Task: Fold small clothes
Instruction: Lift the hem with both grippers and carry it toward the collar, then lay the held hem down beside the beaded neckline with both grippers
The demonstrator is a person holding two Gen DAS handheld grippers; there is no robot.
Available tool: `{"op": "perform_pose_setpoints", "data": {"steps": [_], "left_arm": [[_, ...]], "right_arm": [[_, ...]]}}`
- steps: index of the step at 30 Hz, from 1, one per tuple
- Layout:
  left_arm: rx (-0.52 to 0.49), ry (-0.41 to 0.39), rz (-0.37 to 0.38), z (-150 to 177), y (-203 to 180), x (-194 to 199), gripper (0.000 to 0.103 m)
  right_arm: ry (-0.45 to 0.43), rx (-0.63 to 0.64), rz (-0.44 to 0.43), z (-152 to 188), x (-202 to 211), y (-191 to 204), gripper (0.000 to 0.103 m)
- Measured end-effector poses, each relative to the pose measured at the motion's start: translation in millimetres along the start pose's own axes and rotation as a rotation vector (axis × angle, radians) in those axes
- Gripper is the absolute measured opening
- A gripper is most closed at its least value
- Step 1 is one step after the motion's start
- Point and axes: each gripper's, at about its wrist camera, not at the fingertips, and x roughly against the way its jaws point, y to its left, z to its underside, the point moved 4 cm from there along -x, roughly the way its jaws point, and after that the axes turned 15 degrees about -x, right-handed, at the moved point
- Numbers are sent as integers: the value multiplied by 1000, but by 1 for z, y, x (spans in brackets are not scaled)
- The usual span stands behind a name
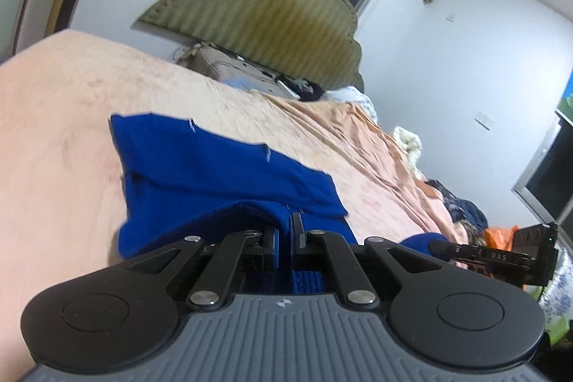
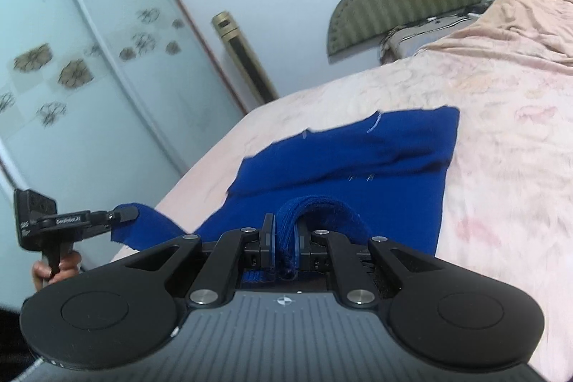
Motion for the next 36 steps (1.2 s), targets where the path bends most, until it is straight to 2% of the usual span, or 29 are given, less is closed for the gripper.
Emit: {"op": "perform_pose_setpoints", "data": {"steps": [3,10,15,25,36], "left_arm": [[-27,12,-66,-14,-1,-17,5],[-88,78,-261,-35,2,-59,5],[-120,111,-355,-41,8,-90,5],[-148,179,-449,-46,23,-120,5],[-195,192,-484,-54,25,-137,5]], "right_arm": [[-44,8,69,-13,-15,-2,12],[-129,53,150,-34,-50,1,12],[-173,64,196,-46,-82,-2,12],[-189,2,237,-61,-121,-22,12],[-220,37,259,-64,-131,-21,12]]}}
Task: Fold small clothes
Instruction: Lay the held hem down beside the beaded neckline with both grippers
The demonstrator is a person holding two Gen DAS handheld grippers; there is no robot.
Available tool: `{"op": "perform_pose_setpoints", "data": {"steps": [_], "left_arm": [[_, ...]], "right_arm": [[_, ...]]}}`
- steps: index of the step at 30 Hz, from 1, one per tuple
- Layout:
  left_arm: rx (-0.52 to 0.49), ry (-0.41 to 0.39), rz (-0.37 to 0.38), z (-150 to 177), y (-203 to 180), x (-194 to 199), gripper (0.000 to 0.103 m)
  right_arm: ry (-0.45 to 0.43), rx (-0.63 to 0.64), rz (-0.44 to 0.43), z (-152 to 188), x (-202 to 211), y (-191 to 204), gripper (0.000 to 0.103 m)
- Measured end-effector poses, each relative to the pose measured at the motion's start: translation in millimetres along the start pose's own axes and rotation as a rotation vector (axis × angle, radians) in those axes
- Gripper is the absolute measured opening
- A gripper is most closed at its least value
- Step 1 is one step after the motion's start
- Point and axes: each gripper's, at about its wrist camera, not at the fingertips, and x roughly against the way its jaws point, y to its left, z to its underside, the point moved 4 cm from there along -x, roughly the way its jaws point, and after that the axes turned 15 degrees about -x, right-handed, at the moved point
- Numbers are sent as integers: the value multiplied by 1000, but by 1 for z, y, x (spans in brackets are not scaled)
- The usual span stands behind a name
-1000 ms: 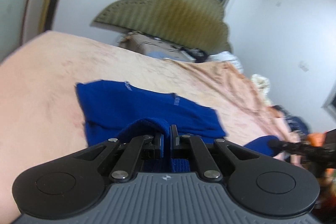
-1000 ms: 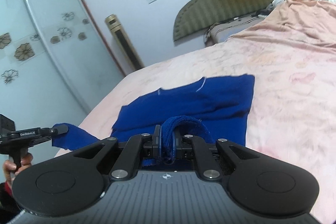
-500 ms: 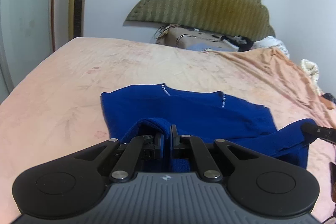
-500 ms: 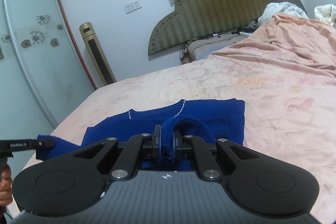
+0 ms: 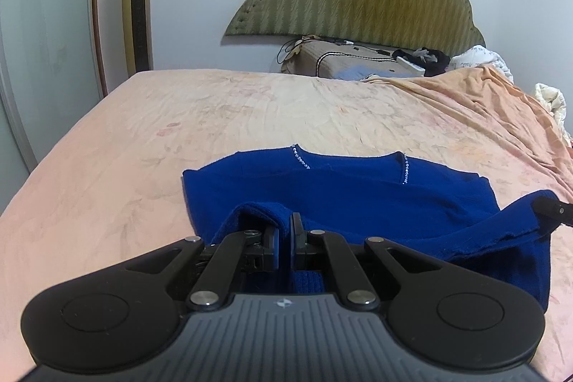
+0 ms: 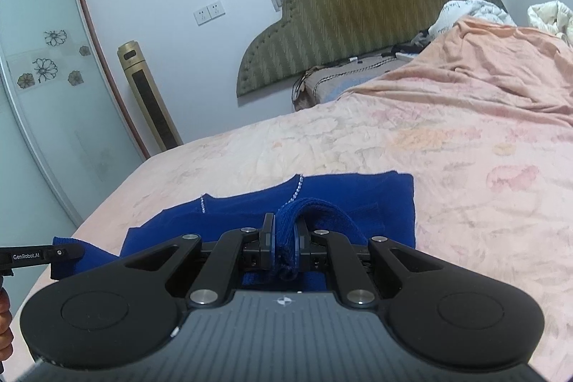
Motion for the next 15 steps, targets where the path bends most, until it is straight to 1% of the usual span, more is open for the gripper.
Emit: {"op": "perform_pose_setpoints", "data": {"steps": [15], "left_arm": [[-76,-26,-65,-21,-10,-20,5]], "right_arm": [[-44,38,20,-11,-16,0,12]]}}
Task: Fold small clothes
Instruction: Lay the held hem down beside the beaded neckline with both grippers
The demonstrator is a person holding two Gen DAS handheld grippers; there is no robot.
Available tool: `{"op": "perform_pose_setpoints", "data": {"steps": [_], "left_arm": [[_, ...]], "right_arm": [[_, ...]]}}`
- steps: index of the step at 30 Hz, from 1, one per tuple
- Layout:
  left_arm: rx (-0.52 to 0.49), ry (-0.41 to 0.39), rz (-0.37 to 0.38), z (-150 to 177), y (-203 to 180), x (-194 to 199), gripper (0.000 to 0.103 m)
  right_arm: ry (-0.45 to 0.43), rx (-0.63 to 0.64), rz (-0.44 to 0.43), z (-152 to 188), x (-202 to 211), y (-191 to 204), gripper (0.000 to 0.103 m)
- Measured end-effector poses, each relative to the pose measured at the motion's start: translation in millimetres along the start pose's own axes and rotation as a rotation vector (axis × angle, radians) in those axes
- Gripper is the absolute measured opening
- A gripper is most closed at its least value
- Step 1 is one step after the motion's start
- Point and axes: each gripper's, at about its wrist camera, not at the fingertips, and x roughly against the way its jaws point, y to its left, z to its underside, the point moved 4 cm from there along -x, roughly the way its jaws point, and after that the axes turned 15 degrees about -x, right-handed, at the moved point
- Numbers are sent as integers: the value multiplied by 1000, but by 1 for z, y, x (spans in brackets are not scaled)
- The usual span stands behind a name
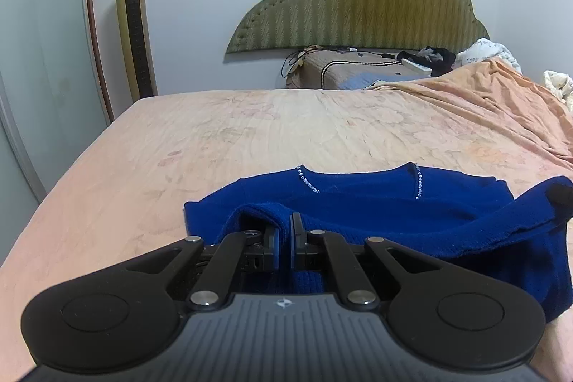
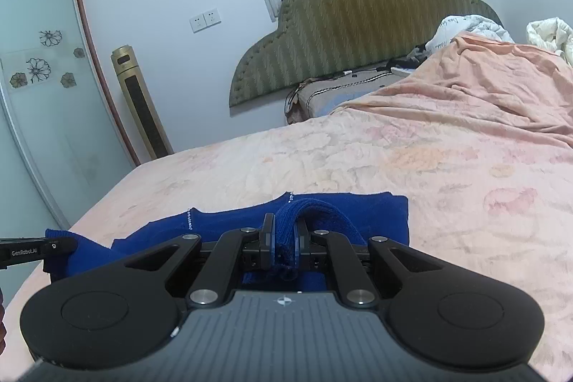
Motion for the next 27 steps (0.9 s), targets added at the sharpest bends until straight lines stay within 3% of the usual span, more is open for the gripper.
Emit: {"op": "perform_pose_setpoints", "data": {"steps": [27], "left_arm": [[-30,-13,-39,-36,8,-60,5]], "right_arm": [[3,-21,34,-15,-51,-2,12]]}}
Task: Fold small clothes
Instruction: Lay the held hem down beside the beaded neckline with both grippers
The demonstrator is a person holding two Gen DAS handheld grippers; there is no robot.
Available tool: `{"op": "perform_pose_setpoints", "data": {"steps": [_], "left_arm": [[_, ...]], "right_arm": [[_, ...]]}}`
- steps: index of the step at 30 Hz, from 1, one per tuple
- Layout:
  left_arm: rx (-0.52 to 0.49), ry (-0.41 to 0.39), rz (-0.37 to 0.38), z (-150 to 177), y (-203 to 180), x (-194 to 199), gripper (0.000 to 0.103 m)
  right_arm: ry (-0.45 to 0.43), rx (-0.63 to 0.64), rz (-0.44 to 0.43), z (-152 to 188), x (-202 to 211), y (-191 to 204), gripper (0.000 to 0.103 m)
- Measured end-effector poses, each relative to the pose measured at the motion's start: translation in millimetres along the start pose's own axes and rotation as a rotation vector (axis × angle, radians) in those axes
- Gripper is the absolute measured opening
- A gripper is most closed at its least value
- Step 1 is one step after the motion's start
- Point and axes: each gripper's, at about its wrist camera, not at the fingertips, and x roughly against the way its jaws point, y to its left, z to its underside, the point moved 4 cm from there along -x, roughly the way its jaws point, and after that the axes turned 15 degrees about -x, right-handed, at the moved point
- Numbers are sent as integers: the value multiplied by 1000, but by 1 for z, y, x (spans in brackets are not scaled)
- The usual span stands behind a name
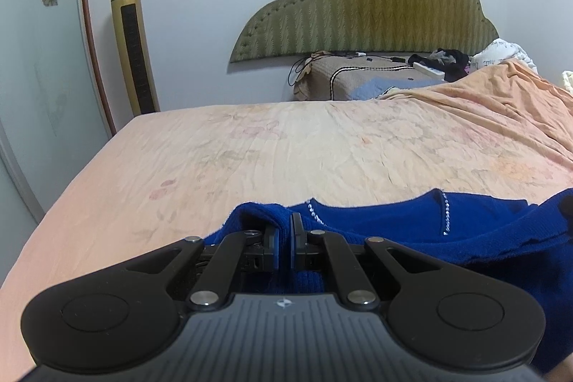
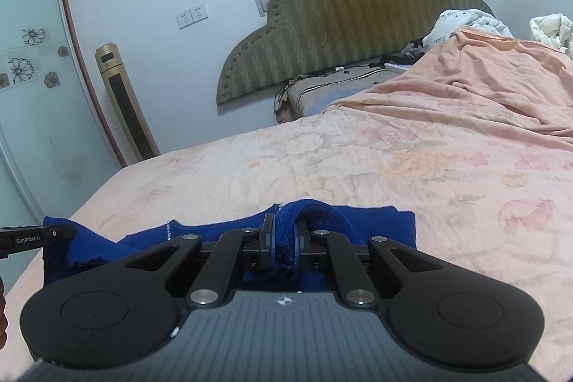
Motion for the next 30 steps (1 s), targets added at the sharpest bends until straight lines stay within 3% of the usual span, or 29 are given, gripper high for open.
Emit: {"op": "perform_pose_setpoints", "data": {"steps": [11,22,28,30], "left_arm": [[3,82,18,4,2,-50,6],[36,147,50,15,6,-74,7],[86,178,90,13,11,-85,10],[135,199,116,14,16,-91,18]], "right_arm": [[45,-23,30,-3,-43,-5,12],[117,-65,64,2,-81,-20,13],[129,-79,98,1,-102,-26,25],[134,-93,107,0,-109,-29,36]]}}
